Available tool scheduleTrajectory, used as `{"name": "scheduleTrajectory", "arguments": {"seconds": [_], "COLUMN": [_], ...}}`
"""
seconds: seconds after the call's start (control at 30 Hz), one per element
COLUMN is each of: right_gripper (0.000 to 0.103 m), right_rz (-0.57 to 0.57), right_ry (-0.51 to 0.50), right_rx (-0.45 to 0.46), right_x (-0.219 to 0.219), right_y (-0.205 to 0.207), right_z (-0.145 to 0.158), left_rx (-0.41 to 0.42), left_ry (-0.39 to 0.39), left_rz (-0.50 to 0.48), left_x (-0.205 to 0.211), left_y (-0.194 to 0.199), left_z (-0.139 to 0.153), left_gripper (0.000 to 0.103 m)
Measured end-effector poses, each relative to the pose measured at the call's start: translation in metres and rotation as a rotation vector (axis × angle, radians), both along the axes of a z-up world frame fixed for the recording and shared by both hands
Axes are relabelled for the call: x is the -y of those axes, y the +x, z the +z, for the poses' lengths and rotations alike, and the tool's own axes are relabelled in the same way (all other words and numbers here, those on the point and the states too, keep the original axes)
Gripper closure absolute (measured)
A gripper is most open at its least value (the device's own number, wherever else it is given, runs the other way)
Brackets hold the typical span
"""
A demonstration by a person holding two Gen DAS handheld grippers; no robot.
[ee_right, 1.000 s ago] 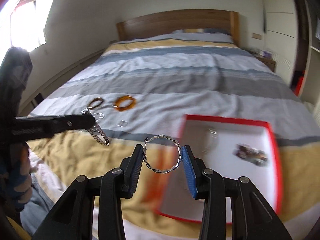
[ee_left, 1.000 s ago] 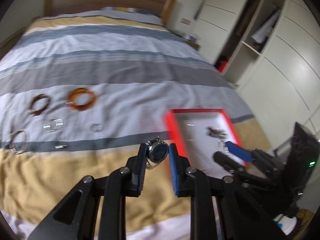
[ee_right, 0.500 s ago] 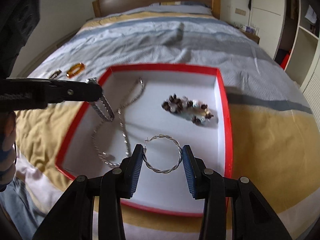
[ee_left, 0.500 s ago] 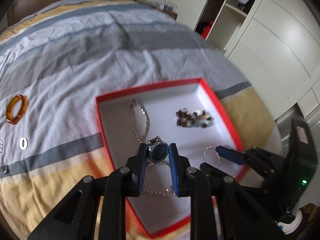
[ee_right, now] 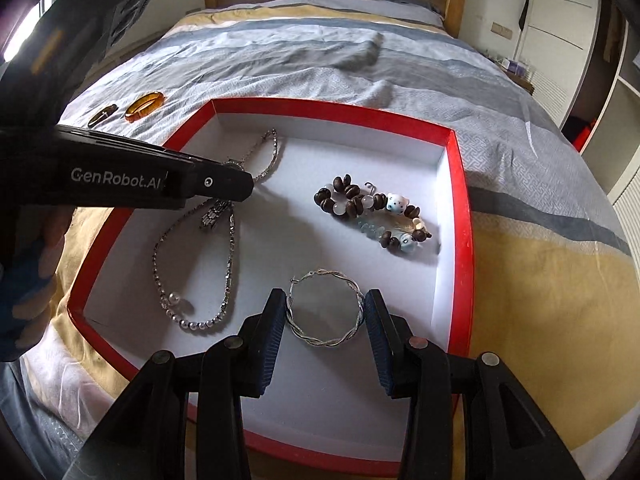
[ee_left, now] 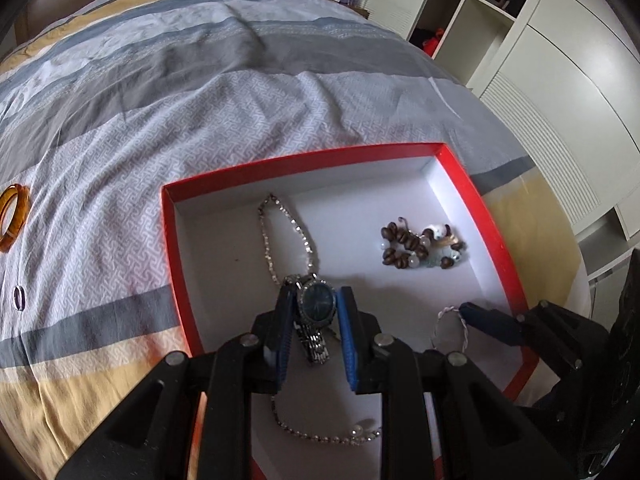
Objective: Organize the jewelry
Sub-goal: 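Carry the watch and hoop into the red box with both tools, then open both tools to drop the watch and hoop, then withdraw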
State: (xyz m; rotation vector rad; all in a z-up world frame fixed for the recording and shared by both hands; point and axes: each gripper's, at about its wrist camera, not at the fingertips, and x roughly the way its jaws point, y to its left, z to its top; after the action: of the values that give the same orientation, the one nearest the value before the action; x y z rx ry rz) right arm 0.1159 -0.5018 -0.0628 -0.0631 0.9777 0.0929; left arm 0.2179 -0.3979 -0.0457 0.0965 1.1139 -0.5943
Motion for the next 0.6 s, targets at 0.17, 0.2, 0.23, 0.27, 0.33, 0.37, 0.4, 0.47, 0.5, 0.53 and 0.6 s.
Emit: {"name": "scheduleTrajectory", "arguments": {"seconds": [0.17,0.2,0.23,0.27,0.33,0.37,0.4,0.47,0.5,0.53,0.6], "right_gripper": [0.061,0.060,0.058,0.056,0.055,0.054,0.053,0.052,0.052,0.051,0.050], "right_rz": [-0.009,-0.012,-0.016,-0.020,-0.028,-0.036,-0.043,-0.056,-0.061,-0.067,-0.080], "right_ry": [0.003,0.004,0.002,0.003,0.005,0.004,0.004,0.007,0.006,0.004,0.001], "right_rx": [-0.007,-0.009,-0.012,-0.012,-0.010,-0.007,-0.002,0.009,0.014,0.022,0.038], "right_x": [-0.001,-0.001,-0.001,-0.002,-0.002,-0.001,-0.001,0.000,0.000,0.000,0.001], "right_y": [0.000,-0.001,-0.002,-0.003,-0.006,-0.009,-0.012,-0.018,-0.021,-0.026,-0.034], "right_z": [0.001,0.002,0.003,0.004,0.007,0.011,0.014,0.022,0.026,0.031,0.042], "left_rx": [-0.026,-0.027,-0.025,-0.022,-0.015,-0.011,-0.004,0.008,0.013,0.026,0.059], "left_ry": [-0.012,-0.013,-0.013,-0.016,-0.024,-0.025,-0.025,-0.032,-0.036,-0.038,-0.040], "left_rz": [-0.007,-0.010,-0.014,-0.018,-0.025,-0.025,-0.024,-0.017,-0.012,-0.004,0.006], "left_x": [-0.004,-0.004,-0.005,-0.005,-0.006,-0.006,-0.008,-0.012,-0.014,-0.017,-0.023], "left_y": [0.002,0.000,-0.001,-0.002,-0.007,-0.008,-0.012,-0.018,-0.021,-0.025,-0.035], "left_z": [0.002,0.004,0.006,0.009,0.018,0.021,0.027,0.036,0.040,0.046,0.058], "left_gripper": [0.082,0.082,0.082,0.082,0.082,0.081,0.081,0.081,0.081,0.081,0.081]}}
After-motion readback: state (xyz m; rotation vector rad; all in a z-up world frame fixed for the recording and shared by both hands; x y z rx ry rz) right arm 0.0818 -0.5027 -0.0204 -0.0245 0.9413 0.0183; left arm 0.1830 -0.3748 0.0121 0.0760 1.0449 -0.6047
